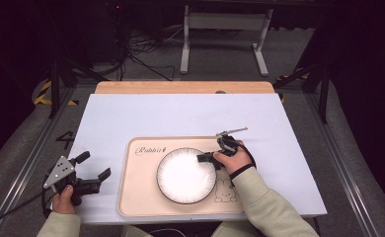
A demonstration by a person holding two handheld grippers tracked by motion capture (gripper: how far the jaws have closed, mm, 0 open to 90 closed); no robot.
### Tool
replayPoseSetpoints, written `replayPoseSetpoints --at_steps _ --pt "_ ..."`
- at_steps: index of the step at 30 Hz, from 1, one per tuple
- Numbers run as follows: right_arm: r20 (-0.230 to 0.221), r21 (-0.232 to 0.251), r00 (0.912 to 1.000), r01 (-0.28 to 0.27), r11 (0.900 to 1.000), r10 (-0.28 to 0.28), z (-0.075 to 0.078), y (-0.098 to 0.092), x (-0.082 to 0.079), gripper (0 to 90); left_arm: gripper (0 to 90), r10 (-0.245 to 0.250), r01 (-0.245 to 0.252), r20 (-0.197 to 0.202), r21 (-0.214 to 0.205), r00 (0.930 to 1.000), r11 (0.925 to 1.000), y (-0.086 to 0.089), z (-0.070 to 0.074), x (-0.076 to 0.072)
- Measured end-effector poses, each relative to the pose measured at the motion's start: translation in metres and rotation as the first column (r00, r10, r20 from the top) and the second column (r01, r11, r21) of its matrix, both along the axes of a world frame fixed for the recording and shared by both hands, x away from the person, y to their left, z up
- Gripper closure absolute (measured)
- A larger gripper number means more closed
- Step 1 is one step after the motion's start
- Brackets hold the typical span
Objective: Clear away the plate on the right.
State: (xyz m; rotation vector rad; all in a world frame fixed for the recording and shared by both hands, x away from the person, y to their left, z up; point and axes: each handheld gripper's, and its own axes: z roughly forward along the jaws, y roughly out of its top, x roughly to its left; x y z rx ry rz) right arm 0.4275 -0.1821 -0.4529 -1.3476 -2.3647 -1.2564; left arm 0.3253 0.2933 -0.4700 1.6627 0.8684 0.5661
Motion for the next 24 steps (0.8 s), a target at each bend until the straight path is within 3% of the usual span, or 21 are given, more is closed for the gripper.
replayPoseSetpoints --at_steps 8,12,20,24 --pt "0.020 0.001 0.9998 -0.008 1.0000 0.008 0.001 0.001 -0.002 69.2 0.2 0.000 0.000 -0.001 0.002 1.0000 1.0000 0.000 0.000 0.000" --pt "0.078 -0.001 0.9968 -0.016 0.9999 0.016 0.009 0.001 -0.004 57.5 0.2 0.000 0.000 -0.001 0.002 1.0000 1.0000 0.000 0.000 0.000" --pt "0.185 -0.003 0.9827 -0.014 0.9999 0.014 0.020 -0.001 -0.010 34.4 0.2 0.000 0.000 0.000 0.000 1.0000 1.0000 0.000 0.000 0.000" --pt "0.224 -0.009 0.9736 -0.041 0.9991 0.042 0.025 -0.005 -0.011 28.3 0.3 0.001 -0.001 -0.002 -0.005 1.0000 1.0000 0.000 0.000 0.001"
